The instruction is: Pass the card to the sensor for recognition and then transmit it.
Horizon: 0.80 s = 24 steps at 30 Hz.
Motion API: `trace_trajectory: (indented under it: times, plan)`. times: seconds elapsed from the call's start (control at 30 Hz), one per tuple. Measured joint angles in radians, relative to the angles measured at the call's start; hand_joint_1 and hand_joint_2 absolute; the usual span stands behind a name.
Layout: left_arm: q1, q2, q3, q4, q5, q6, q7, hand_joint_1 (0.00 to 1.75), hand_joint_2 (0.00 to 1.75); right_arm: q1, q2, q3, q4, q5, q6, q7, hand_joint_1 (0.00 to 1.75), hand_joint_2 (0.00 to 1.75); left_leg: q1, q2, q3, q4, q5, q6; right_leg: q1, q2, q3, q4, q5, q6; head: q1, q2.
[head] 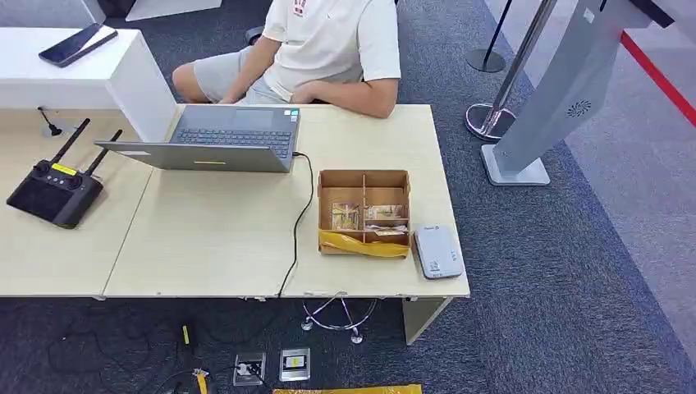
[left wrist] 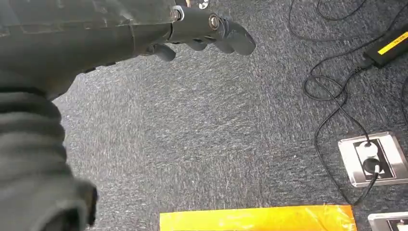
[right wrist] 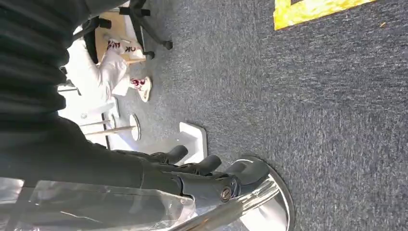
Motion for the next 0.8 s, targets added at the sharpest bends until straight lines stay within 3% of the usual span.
trace_trajectory:
  times: [0.37, 0.57, 0.8]
  plan:
    - [-0.001, -0.001, -0.019, -0.01, -0.017, 0.012, 0.018, 0.0, 1.75, 0.0, -0.003, 0.0, 0.0, 0.005, 0.003, -0.006, 0.0, 1.75, 0.0, 0.0, 0.0, 0.0, 0.0, 0.0, 0.0, 0.0, 0.0, 0.0, 0.0, 0.0, 0.0, 0.0]
    - [-0.088, -0.035, -0.019, 0.007, -0.014, 0.006, 0.018, 0.0, 1.75, -0.006, -0.003, 0.001, 0.0, 0.025, 0.005, -0.033, 0.0, 1.75, 0.0, -0.002, 0.0, 0.0, 0.001, 0.001, 0.0, -0.004, 0.002, 0.0, 0.0, 0.0, 0.0, 0.0]
    - [-0.095, -0.047, -0.019, 0.02, -0.028, 0.015, 0.018, 0.0, 1.75, -0.004, -0.004, 0.007, 0.0, 0.024, 0.011, -0.032, 0.0, 1.75, 0.0, 0.0, 0.0, 0.0, 0.001, 0.0, 0.0, -0.001, 0.0, 0.0, 0.0, 0.0, 0.0, 0.0]
